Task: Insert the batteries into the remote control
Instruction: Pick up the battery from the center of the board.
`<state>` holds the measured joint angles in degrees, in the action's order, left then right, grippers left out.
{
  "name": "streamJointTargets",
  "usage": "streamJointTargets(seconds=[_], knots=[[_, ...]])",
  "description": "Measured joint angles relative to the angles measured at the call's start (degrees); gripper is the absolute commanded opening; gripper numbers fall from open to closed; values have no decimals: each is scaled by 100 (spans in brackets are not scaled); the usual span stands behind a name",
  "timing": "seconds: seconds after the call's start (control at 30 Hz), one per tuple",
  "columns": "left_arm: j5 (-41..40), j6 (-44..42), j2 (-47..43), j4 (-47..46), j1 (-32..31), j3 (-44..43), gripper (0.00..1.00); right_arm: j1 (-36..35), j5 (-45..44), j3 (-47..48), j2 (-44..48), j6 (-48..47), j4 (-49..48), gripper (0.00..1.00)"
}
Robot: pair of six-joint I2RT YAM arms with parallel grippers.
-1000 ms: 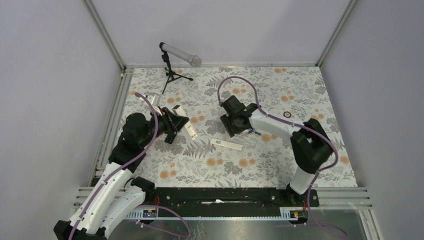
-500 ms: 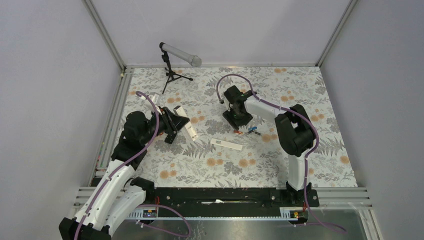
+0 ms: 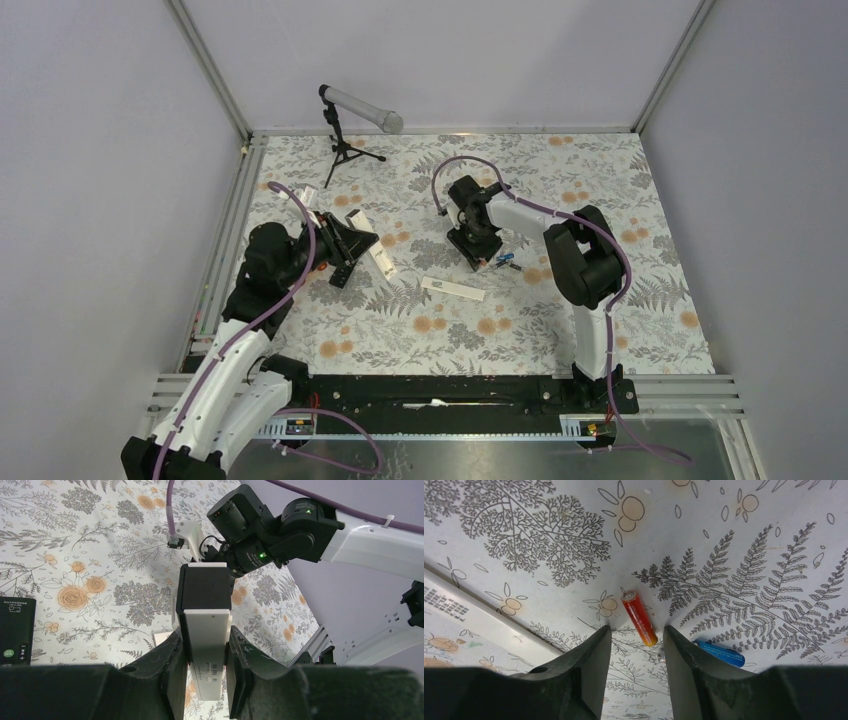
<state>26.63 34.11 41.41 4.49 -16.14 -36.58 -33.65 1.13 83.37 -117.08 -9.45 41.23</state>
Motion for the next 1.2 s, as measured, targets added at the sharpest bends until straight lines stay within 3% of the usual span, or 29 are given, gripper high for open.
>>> streamJointTargets(seconds=[0.13,0.2,0.4,0.53,1.0,1.2], knots=[[20,24,0,-7,33,44,0,0,-59,-2,-2,170,-28,28],[22,28,2,-9,46,48,0,0,-107,-2,-2,286,-55,24],[72,44,2,-72,72,63,0,0,-151,-13,-2,592,-140,39],[245,46,-7,-219,83,63,0,-7,-153,-13,-2,680,-184,43],[1113,96,-240,-905,87,212,0,-55,-354,109,-98,769,-205,47],[1137,109,-240,-935,87,214,0,-138,-468,109,-98,721,-302,38]])
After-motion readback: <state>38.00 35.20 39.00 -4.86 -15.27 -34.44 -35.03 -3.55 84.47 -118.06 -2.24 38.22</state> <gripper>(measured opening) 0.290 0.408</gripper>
